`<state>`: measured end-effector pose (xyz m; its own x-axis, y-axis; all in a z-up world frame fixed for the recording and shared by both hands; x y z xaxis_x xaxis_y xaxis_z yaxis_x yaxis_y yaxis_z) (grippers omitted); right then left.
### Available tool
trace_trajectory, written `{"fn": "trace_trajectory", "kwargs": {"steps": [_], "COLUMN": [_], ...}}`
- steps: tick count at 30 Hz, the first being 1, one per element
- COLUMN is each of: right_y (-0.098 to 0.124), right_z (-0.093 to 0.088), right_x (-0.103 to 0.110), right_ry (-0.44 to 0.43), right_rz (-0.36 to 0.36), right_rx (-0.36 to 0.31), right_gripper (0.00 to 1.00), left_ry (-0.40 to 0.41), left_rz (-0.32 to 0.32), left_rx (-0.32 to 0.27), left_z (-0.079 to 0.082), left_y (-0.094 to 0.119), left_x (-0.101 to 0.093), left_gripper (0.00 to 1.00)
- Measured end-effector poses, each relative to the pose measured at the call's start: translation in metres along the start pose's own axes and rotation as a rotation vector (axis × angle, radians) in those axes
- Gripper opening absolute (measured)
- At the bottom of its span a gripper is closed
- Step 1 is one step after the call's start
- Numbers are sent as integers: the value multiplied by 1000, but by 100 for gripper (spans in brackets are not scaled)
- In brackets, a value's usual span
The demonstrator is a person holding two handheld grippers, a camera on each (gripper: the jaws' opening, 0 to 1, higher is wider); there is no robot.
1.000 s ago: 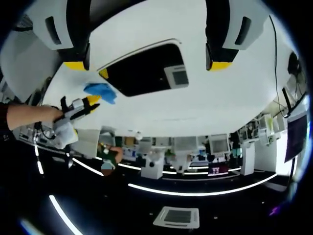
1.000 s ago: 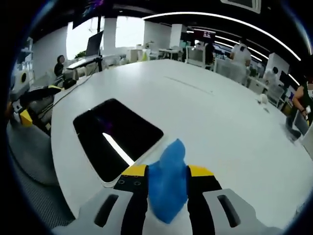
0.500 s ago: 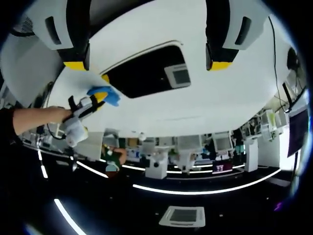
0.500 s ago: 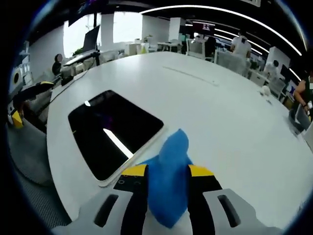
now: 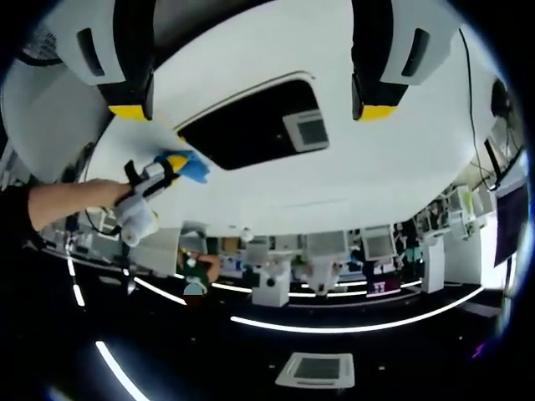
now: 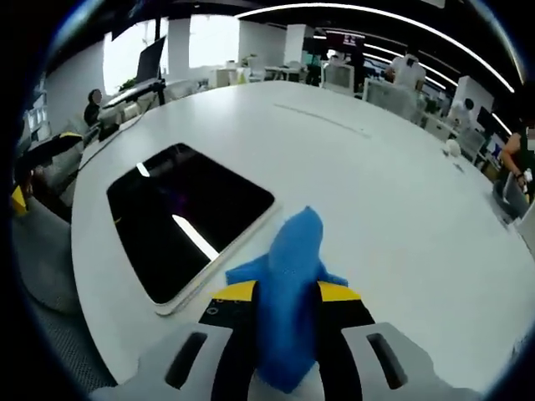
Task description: Wipe the mirror surface with the cleaning cloth until all visible marks leave the cleaned area.
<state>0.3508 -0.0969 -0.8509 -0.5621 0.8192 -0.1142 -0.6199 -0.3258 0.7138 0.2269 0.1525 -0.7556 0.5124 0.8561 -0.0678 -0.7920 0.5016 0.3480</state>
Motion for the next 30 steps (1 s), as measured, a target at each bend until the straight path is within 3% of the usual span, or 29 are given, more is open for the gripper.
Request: {"fn": "trace_trajectory", "kwargs": {"steps": [8,30], "right_y": [2,2], "right_z": [-3,-4], "right_x": [-4,-6], "right_ry": [5,-52], "right_rz": [-31,-68], "right_rx": [-10,-21], "right_gripper": [7,3], "left_ry": [-9,2], "left_rz": [3,-20], "left_rx": [-11,-2], "left_z": [1,-1], "left_y": [1,2], "left_x": [1,-3], "left_gripper": [99,99]}}
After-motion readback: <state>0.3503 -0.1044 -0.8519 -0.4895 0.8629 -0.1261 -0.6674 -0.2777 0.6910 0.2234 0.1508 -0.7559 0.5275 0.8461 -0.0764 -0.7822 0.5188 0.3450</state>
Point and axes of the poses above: the point that each gripper's makers call its tool centre point, and the gripper's own axes: y roughly backward along the fingers, x roughly to its left, z roughly out of its top, the point moved 1 cm from there along y, roughly backward along the fingers, and after that the axes turned 1 degree about -z, right-handed, at the moved point
